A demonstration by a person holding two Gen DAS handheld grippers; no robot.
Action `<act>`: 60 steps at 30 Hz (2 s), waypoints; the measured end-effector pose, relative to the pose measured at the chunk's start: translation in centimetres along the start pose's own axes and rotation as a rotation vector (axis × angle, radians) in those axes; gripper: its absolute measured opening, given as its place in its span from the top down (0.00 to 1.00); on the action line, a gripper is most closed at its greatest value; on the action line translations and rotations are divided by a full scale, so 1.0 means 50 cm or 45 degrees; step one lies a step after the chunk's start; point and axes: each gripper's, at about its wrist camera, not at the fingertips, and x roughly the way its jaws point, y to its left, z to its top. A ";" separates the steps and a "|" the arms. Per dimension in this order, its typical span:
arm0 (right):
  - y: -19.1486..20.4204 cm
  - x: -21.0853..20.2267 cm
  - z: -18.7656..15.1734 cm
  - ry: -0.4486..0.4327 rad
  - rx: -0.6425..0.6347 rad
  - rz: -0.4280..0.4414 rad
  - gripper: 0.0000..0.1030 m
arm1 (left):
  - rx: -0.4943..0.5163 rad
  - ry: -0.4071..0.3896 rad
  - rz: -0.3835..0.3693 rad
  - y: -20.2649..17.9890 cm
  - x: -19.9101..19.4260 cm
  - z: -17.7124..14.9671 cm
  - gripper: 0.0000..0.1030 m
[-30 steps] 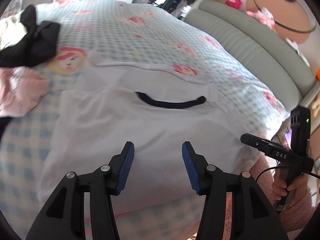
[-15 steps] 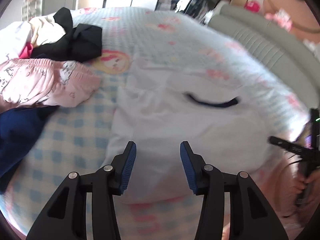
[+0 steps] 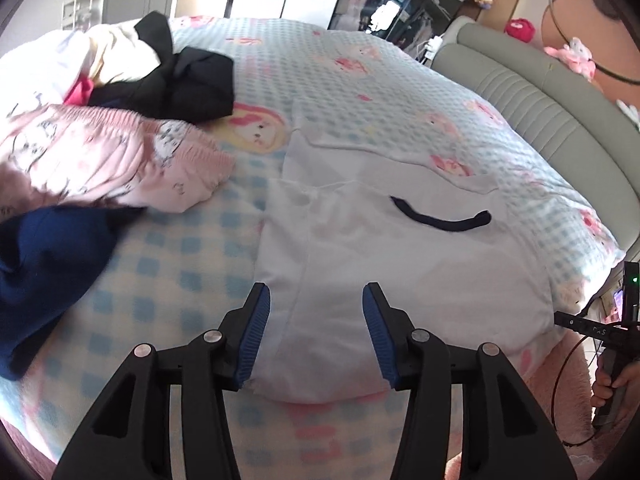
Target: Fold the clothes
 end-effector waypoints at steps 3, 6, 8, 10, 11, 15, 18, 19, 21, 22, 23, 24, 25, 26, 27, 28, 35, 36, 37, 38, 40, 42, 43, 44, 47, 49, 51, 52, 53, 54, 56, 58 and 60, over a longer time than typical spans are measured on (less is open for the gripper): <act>0.017 -0.019 -0.002 -0.027 -0.038 0.094 0.54 | 0.008 -0.001 -0.123 -0.038 0.004 0.002 0.51; 0.039 0.006 -0.001 0.016 -0.101 0.160 0.53 | 0.053 0.066 -0.147 -0.074 0.043 0.004 0.51; 0.036 0.033 -0.005 0.065 -0.088 0.126 0.53 | 0.084 0.114 -0.103 -0.089 0.068 0.003 0.51; 0.020 0.038 -0.007 0.082 -0.054 0.100 0.52 | 0.117 0.123 -0.002 -0.085 0.071 0.004 0.51; 0.012 0.040 -0.007 0.091 -0.036 0.087 0.50 | 0.136 0.126 0.055 -0.083 0.072 0.004 0.48; -0.003 0.011 -0.005 0.021 -0.033 0.000 0.50 | 0.232 0.085 0.287 -0.062 0.043 -0.011 0.49; -0.011 -0.018 -0.002 -0.051 -0.043 -0.073 0.50 | 0.226 0.077 0.173 -0.073 0.016 -0.009 0.49; -0.014 -0.015 0.001 -0.055 -0.039 -0.099 0.50 | 0.228 0.073 0.116 -0.082 0.008 -0.007 0.49; -0.013 -0.002 0.008 -0.047 -0.054 -0.129 0.51 | 0.277 0.067 -0.054 -0.129 0.004 0.002 0.49; -0.009 0.008 0.011 -0.038 -0.070 -0.136 0.51 | 0.329 0.076 -0.120 -0.162 0.013 0.009 0.49; -0.006 0.015 0.013 -0.029 -0.082 -0.139 0.52 | 0.392 0.096 -0.168 -0.206 0.030 0.016 0.49; -0.007 0.015 0.011 -0.026 -0.071 -0.117 0.52 | 0.447 0.124 -0.214 -0.249 0.049 0.023 0.49; -0.009 0.014 0.010 -0.023 -0.059 -0.095 0.51 | 0.480 0.150 -0.269 -0.281 0.065 0.027 0.49; -0.011 0.013 0.008 -0.020 -0.048 -0.073 0.51 | 0.504 0.178 -0.331 -0.320 0.083 0.028 0.49; -0.013 0.012 0.006 -0.016 -0.037 -0.051 0.51 | 0.527 0.205 -0.390 -0.359 0.101 0.028 0.49; -0.015 0.011 0.004 -0.013 -0.024 -0.028 0.51 | 0.539 0.232 -0.428 -0.394 0.120 0.023 0.49; -0.012 0.001 -0.033 -0.005 0.033 0.118 0.54 | 0.454 0.319 -0.485 -0.545 0.202 -0.015 0.49; -0.012 0.004 -0.033 0.001 0.024 0.137 0.54 | 0.449 0.293 -0.441 -0.551 0.201 -0.017 0.49; -0.009 0.008 -0.033 0.008 0.012 0.153 0.54 | 0.454 0.283 -0.412 -0.551 0.205 -0.018 0.49; -0.006 0.011 -0.034 0.013 0.000 0.171 0.54 | 0.458 0.274 -0.385 -0.550 0.209 -0.019 0.49; 0.001 0.002 -0.036 -0.006 -0.026 0.220 0.54 | 0.453 0.271 -0.358 -0.536 0.210 -0.017 0.50; 0.008 -0.007 -0.037 -0.024 -0.051 0.270 0.54 | 0.425 0.254 -0.348 -0.518 0.198 -0.015 0.50; 0.010 -0.010 -0.039 -0.031 -0.046 0.291 0.54 | 0.407 0.246 -0.342 -0.510 0.189 -0.018 0.50; 0.011 -0.011 -0.040 -0.036 -0.041 0.311 0.54 | 0.387 0.240 -0.340 -0.502 0.182 -0.020 0.50; 0.018 0.000 -0.043 -0.022 -0.015 0.351 0.54 | 0.307 0.259 -0.404 -0.479 0.168 -0.027 0.50; 0.027 0.003 -0.043 -0.013 -0.029 0.359 0.54 | 0.281 0.258 -0.447 -0.469 0.163 -0.026 0.50; 0.042 0.005 -0.035 -0.017 -0.064 0.355 0.54 | 0.285 0.259 -0.455 -0.467 0.164 -0.024 0.50; 0.044 -0.005 -0.037 -0.019 -0.081 0.354 0.54 | 0.281 0.260 -0.457 -0.468 0.166 -0.025 0.50; 0.051 -0.004 -0.032 -0.019 -0.100 0.355 0.54 | 0.271 0.270 -0.473 -0.468 0.172 -0.025 0.50; 0.058 -0.005 -0.027 -0.018 -0.120 0.357 0.54 | 0.261 0.282 -0.487 -0.468 0.178 -0.026 0.50; 0.068 -0.009 -0.029 -0.008 -0.159 0.358 0.53 | 0.265 0.326 -0.487 -0.471 0.197 -0.033 0.50; 0.066 -0.021 -0.034 -0.019 -0.187 0.329 0.53 | 0.285 0.319 -0.437 -0.475 0.203 -0.041 0.50; 0.049 -0.023 -0.036 -0.022 -0.141 0.272 0.53 | 0.278 0.314 -0.423 -0.469 0.204 -0.043 0.51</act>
